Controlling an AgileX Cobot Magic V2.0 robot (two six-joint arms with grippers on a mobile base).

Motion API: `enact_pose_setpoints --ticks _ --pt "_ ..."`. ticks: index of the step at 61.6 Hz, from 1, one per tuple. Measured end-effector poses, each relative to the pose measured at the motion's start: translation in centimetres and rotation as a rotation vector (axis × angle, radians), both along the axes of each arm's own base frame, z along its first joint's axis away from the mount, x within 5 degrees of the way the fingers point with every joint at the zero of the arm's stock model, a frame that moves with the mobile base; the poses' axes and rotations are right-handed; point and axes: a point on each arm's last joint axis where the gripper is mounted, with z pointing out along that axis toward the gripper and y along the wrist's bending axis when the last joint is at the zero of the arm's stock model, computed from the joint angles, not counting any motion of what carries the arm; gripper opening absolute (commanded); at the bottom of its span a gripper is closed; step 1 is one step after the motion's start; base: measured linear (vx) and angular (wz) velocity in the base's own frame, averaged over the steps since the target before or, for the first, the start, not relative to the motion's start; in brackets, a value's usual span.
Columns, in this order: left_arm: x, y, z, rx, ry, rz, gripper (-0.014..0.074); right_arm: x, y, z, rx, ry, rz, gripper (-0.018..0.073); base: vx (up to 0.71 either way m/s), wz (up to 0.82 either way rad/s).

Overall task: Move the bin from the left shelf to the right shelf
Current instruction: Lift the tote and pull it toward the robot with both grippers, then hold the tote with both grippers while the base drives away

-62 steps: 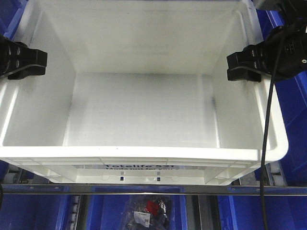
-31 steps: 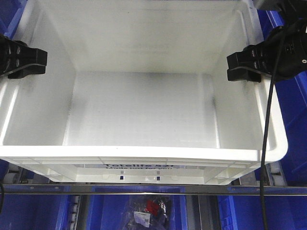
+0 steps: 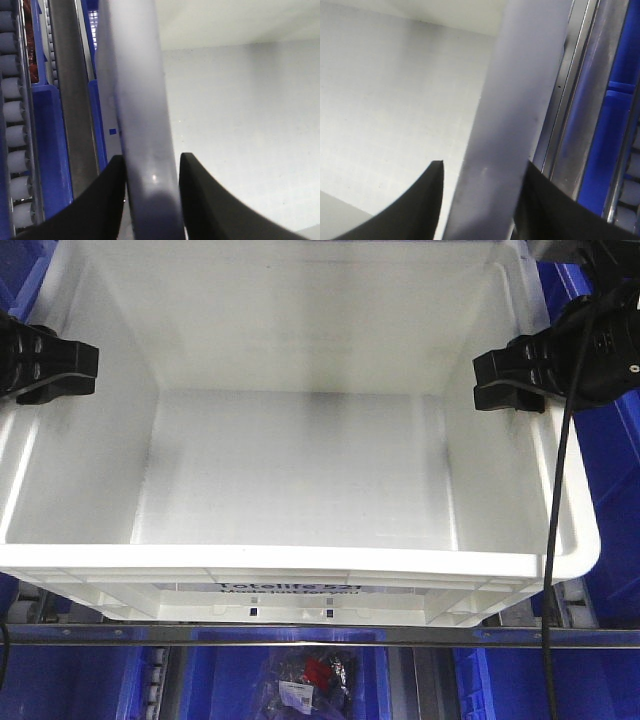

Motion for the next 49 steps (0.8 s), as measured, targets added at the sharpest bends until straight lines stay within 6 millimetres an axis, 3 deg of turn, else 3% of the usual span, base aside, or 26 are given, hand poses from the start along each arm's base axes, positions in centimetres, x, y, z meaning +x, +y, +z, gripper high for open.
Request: enact_pose_setpoints --ticks 49 --pt "0.01 0.0 0.01 0.0 -0.001 0.0 -0.0008 0.0 0.0 0.0 0.0 0.0 0.0 -0.0004 -0.02 -0.01"
